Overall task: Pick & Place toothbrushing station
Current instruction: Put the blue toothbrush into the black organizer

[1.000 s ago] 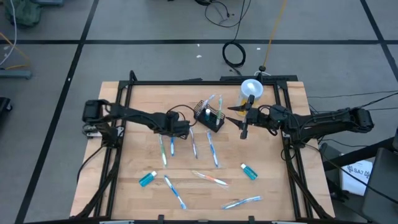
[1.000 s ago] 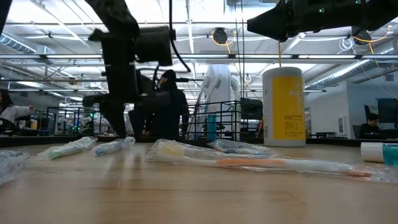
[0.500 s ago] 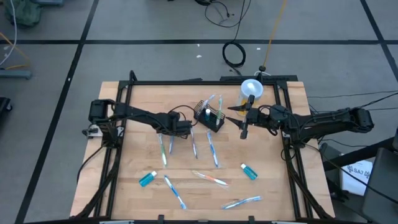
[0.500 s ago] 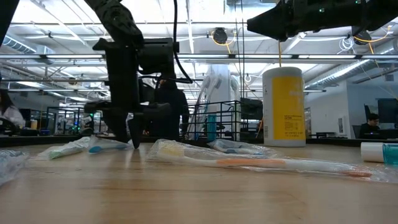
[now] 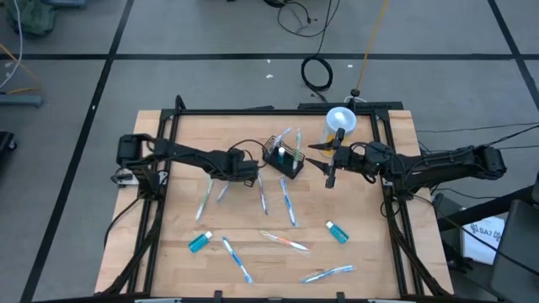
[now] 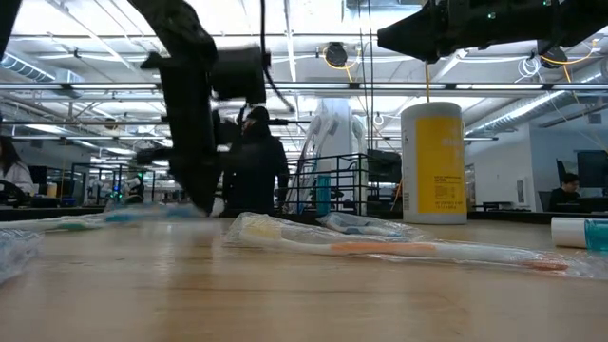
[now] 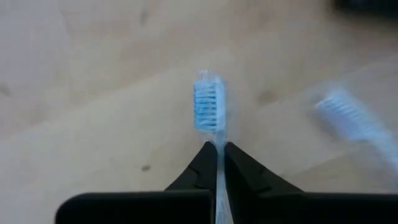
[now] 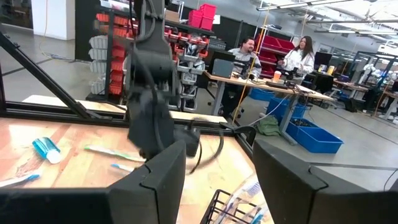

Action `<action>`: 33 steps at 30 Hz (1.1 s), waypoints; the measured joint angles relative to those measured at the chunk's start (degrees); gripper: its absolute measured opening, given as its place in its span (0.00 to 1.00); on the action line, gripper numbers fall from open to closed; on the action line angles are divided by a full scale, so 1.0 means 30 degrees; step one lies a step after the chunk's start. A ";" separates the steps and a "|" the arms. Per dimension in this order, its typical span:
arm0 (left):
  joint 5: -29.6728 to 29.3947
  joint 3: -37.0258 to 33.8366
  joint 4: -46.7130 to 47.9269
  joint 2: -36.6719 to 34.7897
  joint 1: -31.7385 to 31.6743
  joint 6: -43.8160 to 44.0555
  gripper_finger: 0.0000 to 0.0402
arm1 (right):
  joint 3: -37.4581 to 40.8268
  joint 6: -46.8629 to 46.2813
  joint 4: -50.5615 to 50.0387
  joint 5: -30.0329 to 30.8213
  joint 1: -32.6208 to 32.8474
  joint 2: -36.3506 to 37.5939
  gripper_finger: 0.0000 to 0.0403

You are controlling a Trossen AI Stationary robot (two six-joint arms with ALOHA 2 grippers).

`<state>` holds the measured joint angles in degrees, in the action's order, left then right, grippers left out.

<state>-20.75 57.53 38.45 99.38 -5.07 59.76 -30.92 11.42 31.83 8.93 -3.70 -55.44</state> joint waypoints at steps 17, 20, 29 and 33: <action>-0.3554 0.0052 -1.3174 -0.8075 0.2933 -1.5205 0.07 | 0.0000 -0.0994 0.1943 -0.0071 -0.0007 -0.1393 0.45; -0.1432 0.0052 -1.5198 -0.8001 0.3057 -1.7030 0.06 | 0.0000 -0.1392 0.3912 -0.1070 -0.0093 -0.2942 0.45; -0.0224 0.0067 -1.8821 -0.6892 0.3035 -1.8565 0.05 | -0.0322 -0.3890 1.2666 -0.6642 -0.0248 -0.8296 0.45; 0.0959 0.0067 -2.0017 -0.6578 0.3035 -1.8717 0.07 | -0.1490 -0.4630 1.2859 -0.6477 -0.0248 -0.9884 0.45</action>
<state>-17.87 57.74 -21.60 79.65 4.03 3.61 -35.39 -2.47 70.41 -10.50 -4.45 -85.09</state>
